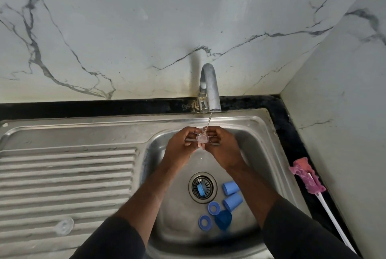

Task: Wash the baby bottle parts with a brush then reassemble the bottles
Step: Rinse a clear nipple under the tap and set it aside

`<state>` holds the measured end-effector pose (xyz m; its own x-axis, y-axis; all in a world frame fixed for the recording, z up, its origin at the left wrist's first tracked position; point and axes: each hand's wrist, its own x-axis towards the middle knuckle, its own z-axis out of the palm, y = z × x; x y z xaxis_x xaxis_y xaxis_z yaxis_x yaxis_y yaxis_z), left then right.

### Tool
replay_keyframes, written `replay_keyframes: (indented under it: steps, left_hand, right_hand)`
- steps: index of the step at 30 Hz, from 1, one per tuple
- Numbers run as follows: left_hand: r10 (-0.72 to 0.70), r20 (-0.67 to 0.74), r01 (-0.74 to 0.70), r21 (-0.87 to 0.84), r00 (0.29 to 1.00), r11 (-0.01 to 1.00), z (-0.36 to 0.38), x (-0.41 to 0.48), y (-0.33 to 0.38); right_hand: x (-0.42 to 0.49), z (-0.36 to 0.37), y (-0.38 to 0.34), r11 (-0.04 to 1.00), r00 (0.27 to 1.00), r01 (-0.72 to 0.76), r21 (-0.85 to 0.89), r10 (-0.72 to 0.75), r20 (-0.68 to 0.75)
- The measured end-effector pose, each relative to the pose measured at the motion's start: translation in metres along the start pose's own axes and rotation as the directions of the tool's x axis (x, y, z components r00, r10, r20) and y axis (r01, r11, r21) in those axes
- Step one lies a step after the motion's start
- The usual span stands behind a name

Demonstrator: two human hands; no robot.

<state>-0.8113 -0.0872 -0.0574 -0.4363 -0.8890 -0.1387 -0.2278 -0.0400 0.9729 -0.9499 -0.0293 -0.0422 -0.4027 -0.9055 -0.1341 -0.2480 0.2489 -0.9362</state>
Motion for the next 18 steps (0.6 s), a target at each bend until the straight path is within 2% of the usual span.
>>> replay_keyframes:
  steps: [4, 7, 9, 11, 13, 15, 18]
  left_hand:
    - [-0.048, -0.025, 0.046, -0.072, 0.999, 0.996, 0.005, 0.001, 0.005]
    - [-0.134, 0.005, 0.134, -0.037, 0.991, 0.99, 0.005, 0.003, -0.002]
    - [-0.182, -0.005, 0.181, -0.092, 0.983, 0.979, 0.005, 0.002, 0.0]
    - [-0.225, -0.002, 0.223, -0.139, 0.974, 0.965, 0.006, 0.002, -0.001]
    - [-0.333, 0.032, 0.334, -0.171, 0.942, 0.927, 0.008, -0.001, -0.002]
    - [-0.438, 0.094, 0.448, -0.211, 0.894, 0.869, 0.01, -0.007, -0.001]
    - [-0.506, 0.188, 0.538, -0.226, 0.842, 0.812, 0.011, -0.018, 0.002]
  right_hand:
    - [0.003, -0.002, 0.004, 1.0, 0.999, -0.002, 0.018, 0.002, -0.032]
    - [0.005, -0.004, 0.006, 0.995, 0.995, -0.098, 0.021, 0.099, -0.007]
    - [0.004, -0.005, 0.001, 0.98, 0.982, -0.185, 0.072, 0.183, 0.036]
    - [0.003, -0.005, -0.002, 0.936, 0.939, -0.336, 0.108, 0.323, 0.118]
    - [-0.001, -0.005, 0.001, 0.872, 0.874, -0.469, 0.14, 0.437, 0.21]
    - [-0.005, -0.007, 0.004, 0.832, 0.833, -0.538, 0.138, 0.498, 0.243]
    - [-0.012, -0.011, 0.003, 0.817, 0.81, -0.572, 0.074, 0.548, 0.212]
